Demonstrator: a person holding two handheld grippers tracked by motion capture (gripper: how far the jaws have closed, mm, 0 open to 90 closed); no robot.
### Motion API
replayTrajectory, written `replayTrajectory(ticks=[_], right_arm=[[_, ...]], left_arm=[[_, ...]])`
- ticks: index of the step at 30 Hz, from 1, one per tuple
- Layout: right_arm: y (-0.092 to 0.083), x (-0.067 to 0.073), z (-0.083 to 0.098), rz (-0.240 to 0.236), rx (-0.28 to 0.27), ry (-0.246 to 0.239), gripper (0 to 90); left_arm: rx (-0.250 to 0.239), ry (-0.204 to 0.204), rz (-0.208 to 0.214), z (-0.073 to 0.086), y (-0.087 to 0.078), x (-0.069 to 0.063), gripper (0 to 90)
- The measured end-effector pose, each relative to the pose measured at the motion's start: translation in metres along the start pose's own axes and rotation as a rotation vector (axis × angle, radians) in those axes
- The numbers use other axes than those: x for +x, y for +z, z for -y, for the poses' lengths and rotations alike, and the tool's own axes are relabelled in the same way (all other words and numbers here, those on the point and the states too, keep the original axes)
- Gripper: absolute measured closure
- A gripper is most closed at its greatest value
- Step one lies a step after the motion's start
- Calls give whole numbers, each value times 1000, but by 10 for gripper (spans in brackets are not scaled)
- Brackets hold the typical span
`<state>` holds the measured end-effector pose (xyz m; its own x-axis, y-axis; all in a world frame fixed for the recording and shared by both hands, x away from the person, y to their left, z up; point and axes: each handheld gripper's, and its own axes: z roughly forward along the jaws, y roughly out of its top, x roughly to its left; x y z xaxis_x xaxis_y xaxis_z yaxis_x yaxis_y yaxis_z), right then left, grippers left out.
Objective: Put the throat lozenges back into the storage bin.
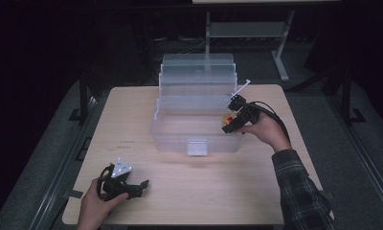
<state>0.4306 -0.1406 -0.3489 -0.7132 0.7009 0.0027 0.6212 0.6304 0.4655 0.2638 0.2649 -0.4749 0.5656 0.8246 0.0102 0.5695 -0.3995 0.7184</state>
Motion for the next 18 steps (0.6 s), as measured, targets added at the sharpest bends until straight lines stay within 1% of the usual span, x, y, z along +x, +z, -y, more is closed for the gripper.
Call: replayTrajectory(ticks=[6,11,14,18], right_arm=[[-2,-1,0,1,-12,6,185],[-9,-1,3,5,-27,7,185],[-15,-1,8,5,-52,6,177],[-22,-1,19,11,-71,13,149]], left_arm=[[-1,0,0,0,0,0,105],[0,0,0,0,0,0,105],[-1,0,0,0,0,0,105],[0,0,0,0,0,0,105]])
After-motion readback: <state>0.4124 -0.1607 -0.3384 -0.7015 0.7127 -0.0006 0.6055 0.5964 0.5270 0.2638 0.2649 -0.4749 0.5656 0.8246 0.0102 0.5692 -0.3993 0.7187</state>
